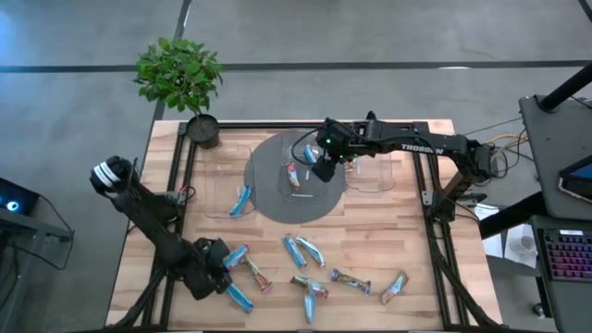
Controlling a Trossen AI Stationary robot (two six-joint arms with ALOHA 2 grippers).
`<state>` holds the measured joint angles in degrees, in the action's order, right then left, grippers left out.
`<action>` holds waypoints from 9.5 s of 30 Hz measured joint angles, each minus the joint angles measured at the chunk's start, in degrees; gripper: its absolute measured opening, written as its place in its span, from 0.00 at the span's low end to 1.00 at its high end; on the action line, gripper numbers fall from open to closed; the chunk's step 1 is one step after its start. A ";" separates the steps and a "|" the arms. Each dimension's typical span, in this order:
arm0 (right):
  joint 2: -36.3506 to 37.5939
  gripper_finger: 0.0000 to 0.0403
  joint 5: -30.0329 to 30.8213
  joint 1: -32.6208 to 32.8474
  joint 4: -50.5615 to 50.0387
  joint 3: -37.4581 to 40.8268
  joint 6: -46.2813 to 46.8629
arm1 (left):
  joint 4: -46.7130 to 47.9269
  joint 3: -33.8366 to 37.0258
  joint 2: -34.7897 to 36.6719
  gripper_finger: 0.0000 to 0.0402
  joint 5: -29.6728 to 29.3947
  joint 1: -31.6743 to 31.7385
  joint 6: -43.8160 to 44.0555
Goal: Pick and place Granola Bars by type
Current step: Put the red granola bar into the middle transparent bin, then put the right green granola bar into the left transparent bin
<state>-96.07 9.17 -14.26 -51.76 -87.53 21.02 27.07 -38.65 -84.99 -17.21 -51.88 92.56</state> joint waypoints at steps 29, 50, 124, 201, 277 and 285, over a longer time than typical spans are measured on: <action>5.85 0.58 6.83 0.72 9.83 0.38 -1.90 | 13.45 -5.90 13.43 0.16 -7.90 0.64 0.38; 12.34 0.57 10.87 0.72 11.07 0.45 -0.54 | -27.36 -3.94 21.62 0.16 14.64 70.58 -39.14; 4.92 0.57 -4.65 45.97 13.04 26.37 38.24 | 10.82 -7.02 34.61 0.48 0.24 24.52 -43.86; -6.86 0.09 -0.18 20.15 11.63 -2.36 -2.20 | -36.42 15.79 40.75 0.48 11.36 43.65 -6.98; -8.09 0.59 10.26 18.97 6.61 -7.93 2.56 | -22.85 3.59 25.09 0.16 10.41 55.46 -32.05; -7.26 0.65 10.79 18.51 5.46 -7.93 2.35 | 22.96 -12.79 35.25 0.16 -12.34 54.20 -44.45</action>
<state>-103.33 19.96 4.25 -46.31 -95.46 23.36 50.03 -51.43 -49.73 -29.55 2.33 48.11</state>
